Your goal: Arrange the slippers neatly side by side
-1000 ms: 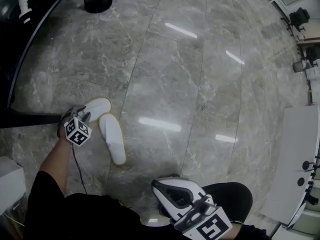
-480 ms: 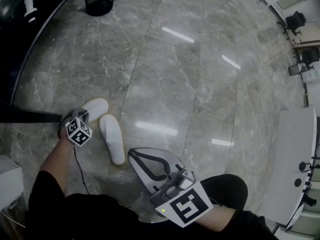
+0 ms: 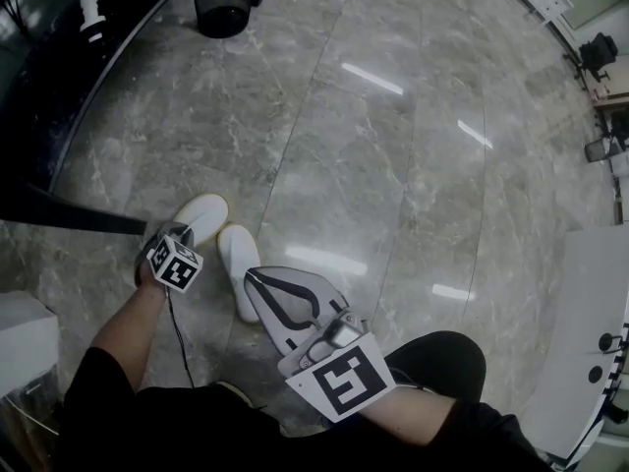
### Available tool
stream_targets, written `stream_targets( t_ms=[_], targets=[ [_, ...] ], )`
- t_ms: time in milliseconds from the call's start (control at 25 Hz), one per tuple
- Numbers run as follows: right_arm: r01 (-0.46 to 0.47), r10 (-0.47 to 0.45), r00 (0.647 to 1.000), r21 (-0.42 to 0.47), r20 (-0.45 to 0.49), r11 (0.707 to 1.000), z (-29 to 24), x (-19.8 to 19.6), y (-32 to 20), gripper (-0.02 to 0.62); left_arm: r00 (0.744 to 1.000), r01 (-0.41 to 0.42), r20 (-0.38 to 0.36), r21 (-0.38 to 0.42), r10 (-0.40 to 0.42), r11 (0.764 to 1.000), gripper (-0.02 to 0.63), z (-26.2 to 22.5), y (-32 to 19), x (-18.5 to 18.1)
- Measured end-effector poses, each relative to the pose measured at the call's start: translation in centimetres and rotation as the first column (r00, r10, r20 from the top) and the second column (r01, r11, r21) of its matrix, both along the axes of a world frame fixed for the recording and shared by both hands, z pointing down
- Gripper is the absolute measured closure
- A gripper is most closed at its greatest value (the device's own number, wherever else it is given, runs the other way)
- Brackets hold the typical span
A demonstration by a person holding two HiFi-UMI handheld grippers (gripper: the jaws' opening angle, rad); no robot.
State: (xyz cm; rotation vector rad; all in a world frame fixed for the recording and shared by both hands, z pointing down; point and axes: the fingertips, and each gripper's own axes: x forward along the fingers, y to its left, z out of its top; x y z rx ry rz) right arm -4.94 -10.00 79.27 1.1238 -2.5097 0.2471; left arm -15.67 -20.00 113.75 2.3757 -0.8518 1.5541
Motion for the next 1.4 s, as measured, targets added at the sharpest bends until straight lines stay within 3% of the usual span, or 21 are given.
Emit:
stream_targets(
  t_ms=[280, 520, 640, 760, 920, 1120, 1200, 1320, 1400],
  targets=[
    [0.021, -0.022, 0.999, 0.065, 0.025, 0.998, -1.3, -1.2, -1.5, 0.595, 0.983, 0.183, 0.013, -0.106, -0.183, 0.977, 0.584, -0.7, 2.8, -0.9],
    [0.005, -0.012, 0.998, 0.105, 0.067, 0.994, -2.1, -0.8, -3.5, 0.595, 0.937, 0.343, -0.013, -0.151, -0.349, 0.927, 0.584, -0.9, 5.2, -1.3],
    [-0.009, -0.003, 0.995, 0.121, 0.100, 0.993, -2.5, -0.6, -4.4, 0.595, 0.879, 0.470, -0.009, -0.152, -0.477, 0.869, 0.584, -0.6, 6.3, -2.6],
    [-0.021, 0.000, 0.988, 0.131, 0.155, 0.991, -3.0, -0.8, -5.1, 0.595, 0.789, 0.599, -0.024, -0.197, -0.614, 0.776, 0.584, -0.5, 7.7, -3.6],
    [-0.019, -0.006, 0.980, 0.123, 0.200, 0.992, -2.7, -0.9, -5.3, 0.595, 0.690, 0.678, -0.068, -0.288, -0.721, 0.676, 0.584, 0.3, 9.4, -2.9],
    [-0.032, 0.003, 0.977, 0.129, 0.215, 0.991, -2.3, -0.1, -5.6, 0.595, 0.543, 0.766, -0.090, -0.354, -0.835, 0.537, 0.583, 1.5, 10.7, -2.3],
    [-0.031, 0.002, 0.976, 0.130, 0.217, 0.991, -2.3, 0.0, -5.6, 0.595, 0.525, 0.772, -0.096, -0.365, -0.846, 0.521, 0.583, 1.8, 11.0, -1.8],
    [-0.027, -0.002, 0.974, 0.126, 0.228, 0.992, -2.3, 0.1, -5.7, 0.595, 0.538, 0.762, -0.107, -0.363, -0.836, 0.537, 0.583, 2.0, 10.9, -1.0],
    [-0.029, -0.002, 0.970, 0.124, 0.243, 0.992, -2.4, 0.4, -5.8, 0.595, 0.533, 0.762, -0.114, -0.366, -0.838, 0.535, 0.583, 2.0, 10.8, -0.7]
  ],
)
